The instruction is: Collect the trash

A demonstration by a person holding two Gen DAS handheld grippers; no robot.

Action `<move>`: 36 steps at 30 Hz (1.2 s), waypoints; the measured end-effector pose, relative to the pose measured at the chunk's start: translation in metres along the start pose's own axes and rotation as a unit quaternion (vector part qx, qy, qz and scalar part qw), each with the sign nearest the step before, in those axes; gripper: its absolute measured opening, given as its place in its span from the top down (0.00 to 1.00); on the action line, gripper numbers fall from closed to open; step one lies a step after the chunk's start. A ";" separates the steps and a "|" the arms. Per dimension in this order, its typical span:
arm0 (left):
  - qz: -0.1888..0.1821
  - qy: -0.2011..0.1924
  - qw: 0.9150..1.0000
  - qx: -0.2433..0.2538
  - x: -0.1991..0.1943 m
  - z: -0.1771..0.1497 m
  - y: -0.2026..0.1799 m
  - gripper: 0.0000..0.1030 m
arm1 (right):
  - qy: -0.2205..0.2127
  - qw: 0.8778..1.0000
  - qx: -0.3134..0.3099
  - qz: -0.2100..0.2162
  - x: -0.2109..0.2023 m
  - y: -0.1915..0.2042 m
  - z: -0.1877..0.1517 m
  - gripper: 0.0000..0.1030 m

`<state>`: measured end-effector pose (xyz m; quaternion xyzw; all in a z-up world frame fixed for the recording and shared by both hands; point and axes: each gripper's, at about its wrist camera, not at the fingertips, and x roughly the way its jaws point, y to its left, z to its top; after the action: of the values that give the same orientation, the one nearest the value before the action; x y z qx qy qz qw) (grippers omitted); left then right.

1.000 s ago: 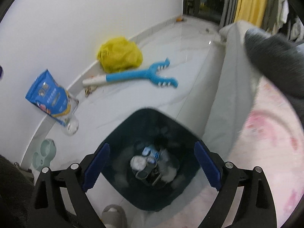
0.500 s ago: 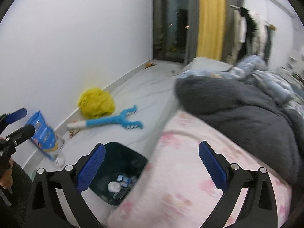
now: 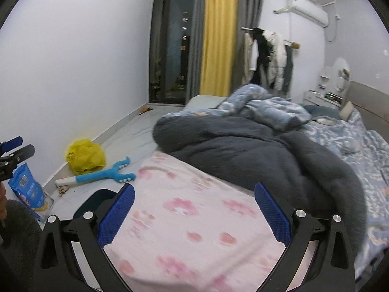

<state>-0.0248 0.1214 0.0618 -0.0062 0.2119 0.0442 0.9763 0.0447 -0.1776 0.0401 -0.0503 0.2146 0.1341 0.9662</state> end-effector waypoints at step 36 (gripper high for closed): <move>-0.012 0.043 0.999 0.004 0.007 -0.042 -0.009 0.03 | 0.020 0.998 0.057 0.016 -0.049 -0.065 -0.061 0.03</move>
<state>-0.0349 0.1121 0.0208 -0.0071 0.2533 0.0316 0.9668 -0.0045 -0.2613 0.0088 0.0057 0.2421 0.1359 0.9607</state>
